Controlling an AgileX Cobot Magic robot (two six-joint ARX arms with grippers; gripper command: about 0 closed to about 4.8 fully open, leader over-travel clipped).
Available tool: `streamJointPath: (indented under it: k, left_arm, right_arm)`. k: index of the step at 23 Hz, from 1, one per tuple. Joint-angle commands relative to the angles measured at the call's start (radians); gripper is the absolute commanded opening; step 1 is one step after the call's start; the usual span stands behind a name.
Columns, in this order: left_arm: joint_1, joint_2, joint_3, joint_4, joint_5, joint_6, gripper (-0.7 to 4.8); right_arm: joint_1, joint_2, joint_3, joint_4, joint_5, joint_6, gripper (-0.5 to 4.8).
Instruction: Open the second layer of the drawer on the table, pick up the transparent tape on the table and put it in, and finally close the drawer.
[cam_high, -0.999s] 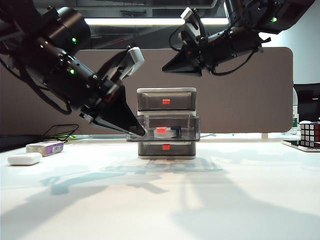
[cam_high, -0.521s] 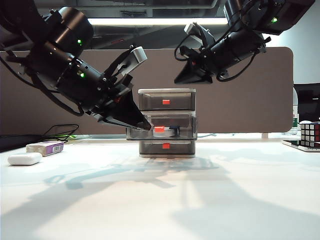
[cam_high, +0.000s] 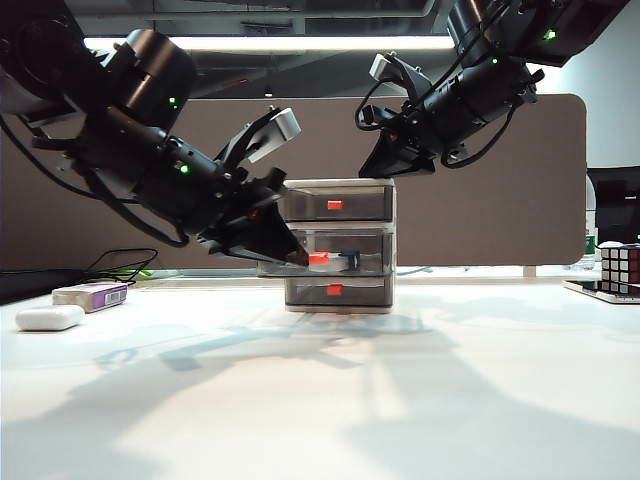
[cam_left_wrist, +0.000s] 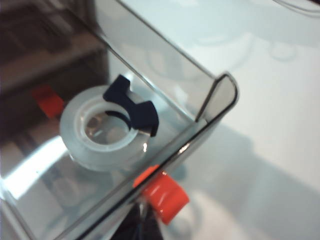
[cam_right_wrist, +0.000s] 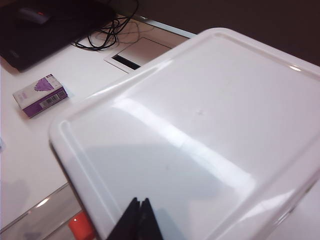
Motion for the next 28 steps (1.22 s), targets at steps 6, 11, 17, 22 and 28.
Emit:
streamJointPath:
  k: [6, 11, 17, 22, 28]
  left_arm:
    - [-0.014, 0.021, 0.011, 0.204, -0.113, -0.003, -0.05]
    - [-0.014, 0.097, 0.065, 0.217, -0.114, -0.002, -0.05]
    - [-0.014, 0.154, 0.084, 0.332, -0.203, -0.002, -0.05]
    - [-0.014, 0.173, 0.104, 0.339, -0.246, -0.002, -0.05]
    - [-0.014, 0.235, 0.187, 0.338, -0.251, -0.002, -0.05]
  right_arm:
    - [0.001, 0.002, -0.003, -0.068, 0.003, -0.023, -0.05]
    - [0.001, 0.002, -0.003, -0.068, 0.003, -0.026, -0.05]
    - [0.001, 0.002, -0.003, -0.076, 0.003, -0.043, -0.05]
    - [0.001, 0.003, -0.004, -0.082, 0.003, -0.046, -0.05]
    - [0.001, 0.003, -0.007, -0.083, 0.003, -0.046, -0.05]
